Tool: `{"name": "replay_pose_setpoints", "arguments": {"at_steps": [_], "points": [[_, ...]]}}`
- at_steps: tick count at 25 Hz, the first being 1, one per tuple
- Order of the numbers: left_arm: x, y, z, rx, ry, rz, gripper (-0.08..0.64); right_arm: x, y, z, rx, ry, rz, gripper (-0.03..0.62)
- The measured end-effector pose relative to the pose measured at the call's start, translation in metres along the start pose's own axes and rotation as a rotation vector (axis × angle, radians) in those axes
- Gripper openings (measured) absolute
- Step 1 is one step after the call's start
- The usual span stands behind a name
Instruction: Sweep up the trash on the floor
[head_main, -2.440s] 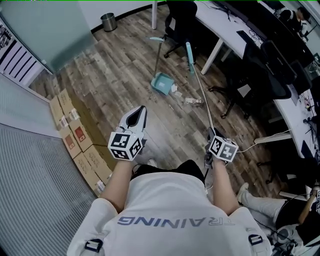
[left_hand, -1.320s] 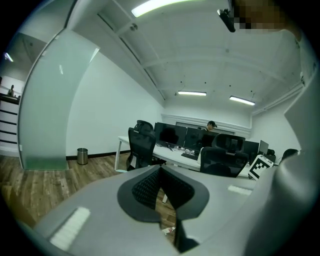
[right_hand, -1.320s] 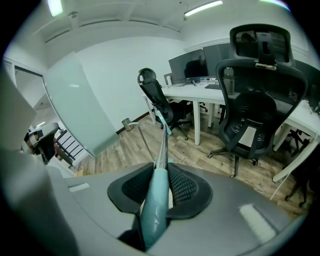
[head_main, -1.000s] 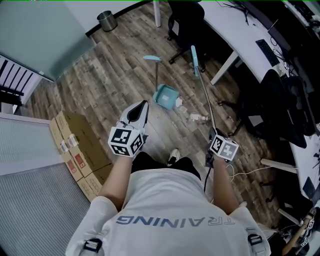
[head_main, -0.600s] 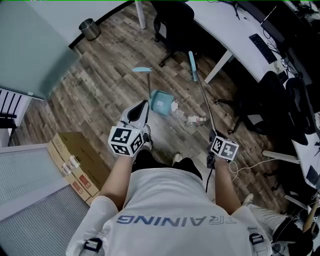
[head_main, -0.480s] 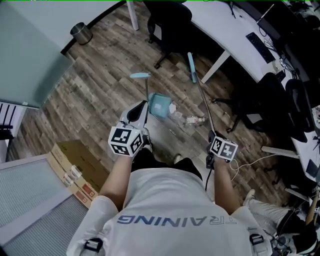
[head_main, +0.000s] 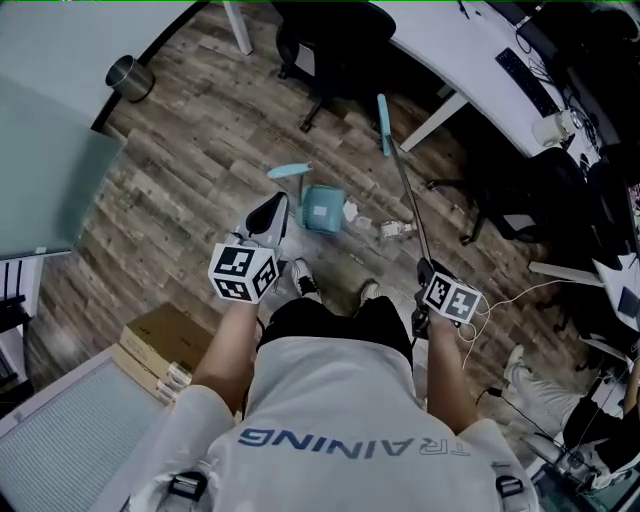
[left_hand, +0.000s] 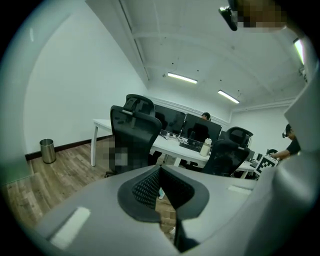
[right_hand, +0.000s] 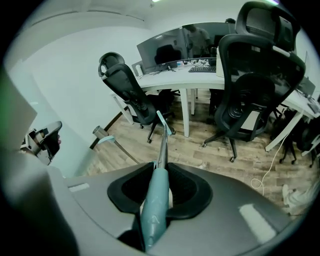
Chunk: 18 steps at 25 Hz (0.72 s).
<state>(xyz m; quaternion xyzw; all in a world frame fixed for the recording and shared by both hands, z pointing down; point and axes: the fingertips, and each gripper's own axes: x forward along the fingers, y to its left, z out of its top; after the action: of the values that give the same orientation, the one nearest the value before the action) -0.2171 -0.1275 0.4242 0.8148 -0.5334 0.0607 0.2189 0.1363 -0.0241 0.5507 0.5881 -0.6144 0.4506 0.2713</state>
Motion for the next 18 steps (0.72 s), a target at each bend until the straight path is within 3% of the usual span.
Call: {"name": "replay_pose_setpoints", "arguments": {"at_steps": [8,15,18], "points": [[0.045,0.013,-0.033,0.145,0.158,-0.043,0.003,0.017,-0.018,-0.014,0.018,0.056,-0.005,0.106],[0.100,0.030,-0.081,0.529,0.451,-0.175,0.206,0.024,-0.036,-0.039,0.018,0.125,-0.013,0.106],[0.123,0.043,-0.111,0.680,0.630,-0.252,0.300,0.029,-0.040,-0.041,0.028,0.139,-0.017,0.106]]}}
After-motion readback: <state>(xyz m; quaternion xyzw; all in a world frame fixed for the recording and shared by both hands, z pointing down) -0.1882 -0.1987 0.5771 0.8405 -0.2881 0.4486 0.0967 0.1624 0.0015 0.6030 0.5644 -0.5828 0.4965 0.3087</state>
